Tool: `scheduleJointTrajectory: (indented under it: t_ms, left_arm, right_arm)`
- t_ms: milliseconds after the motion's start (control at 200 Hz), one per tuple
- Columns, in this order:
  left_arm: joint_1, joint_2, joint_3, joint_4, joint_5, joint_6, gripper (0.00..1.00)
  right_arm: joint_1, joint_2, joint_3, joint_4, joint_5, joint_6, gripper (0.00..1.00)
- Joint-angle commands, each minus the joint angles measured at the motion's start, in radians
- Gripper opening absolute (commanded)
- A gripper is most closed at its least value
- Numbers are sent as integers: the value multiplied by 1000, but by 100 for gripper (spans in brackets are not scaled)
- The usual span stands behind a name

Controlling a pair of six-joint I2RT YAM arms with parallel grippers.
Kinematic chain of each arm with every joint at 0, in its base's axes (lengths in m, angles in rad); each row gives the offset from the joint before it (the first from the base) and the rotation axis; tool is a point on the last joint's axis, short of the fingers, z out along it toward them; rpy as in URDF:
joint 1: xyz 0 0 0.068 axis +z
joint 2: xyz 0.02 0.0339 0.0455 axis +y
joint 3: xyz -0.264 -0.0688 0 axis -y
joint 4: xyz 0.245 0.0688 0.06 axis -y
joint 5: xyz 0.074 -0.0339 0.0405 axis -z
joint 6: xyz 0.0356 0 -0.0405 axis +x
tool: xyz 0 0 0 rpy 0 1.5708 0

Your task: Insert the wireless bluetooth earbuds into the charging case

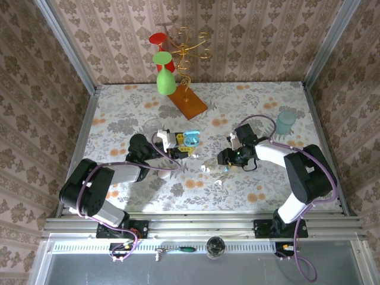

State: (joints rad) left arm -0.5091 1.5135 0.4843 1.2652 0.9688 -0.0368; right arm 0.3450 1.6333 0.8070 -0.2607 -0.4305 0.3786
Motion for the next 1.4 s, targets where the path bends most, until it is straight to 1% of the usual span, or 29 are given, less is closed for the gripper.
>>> scheduleJointTrajectory:
  t_ms: [0, 70, 185, 330, 400, 480, 545, 630, 800, 1045, 1190, 1395]
  left_arm:
    - [4, -6, 5, 25, 5, -1, 33]
    - [10, -7, 7, 25, 7, -4, 33]
    - [18, -7, 4, 25, 8, -7, 33]
    - [20, -10, 2, 25, 8, -8, 33]
    - [20, -11, 2, 25, 8, -11, 33]
    - [21, -13, 3, 24, 8, -12, 33]
    - [23, -16, 4, 25, 12, -11, 33]
    - [23, -18, 5, 25, 12, -11, 33]
    - [23, -22, 0, 25, 13, -17, 33]
    - [21, -26, -8, 25, 6, -11, 32]
    - [21, -18, -3, 25, 13, -12, 32]
    - [21, -15, -2, 26, 15, -12, 32]
  right_arm:
    - [18, -37, -73, -56, -63, 39, 57]
    - [27, -57, -94, -58, -90, 46, 57]
    - [53, -86, -114, -75, -94, 49, 56]
    - [82, -129, -141, -52, -127, 63, 57]
    - [80, -160, -134, -78, -97, 55, 57]
    - [74, -189, -105, -131, -28, 36, 57]
    - [68, -192, -79, -153, -6, 17, 56]
    - [60, -174, -54, -141, 10, 10, 55]
    - [40, -86, -17, -93, -21, -13, 47]
    - [37, -18, -11, -78, -42, -49, 47]
    - [37, -8, -27, -49, -72, -35, 40]
    - [37, 20, -27, -50, -51, -22, 32]
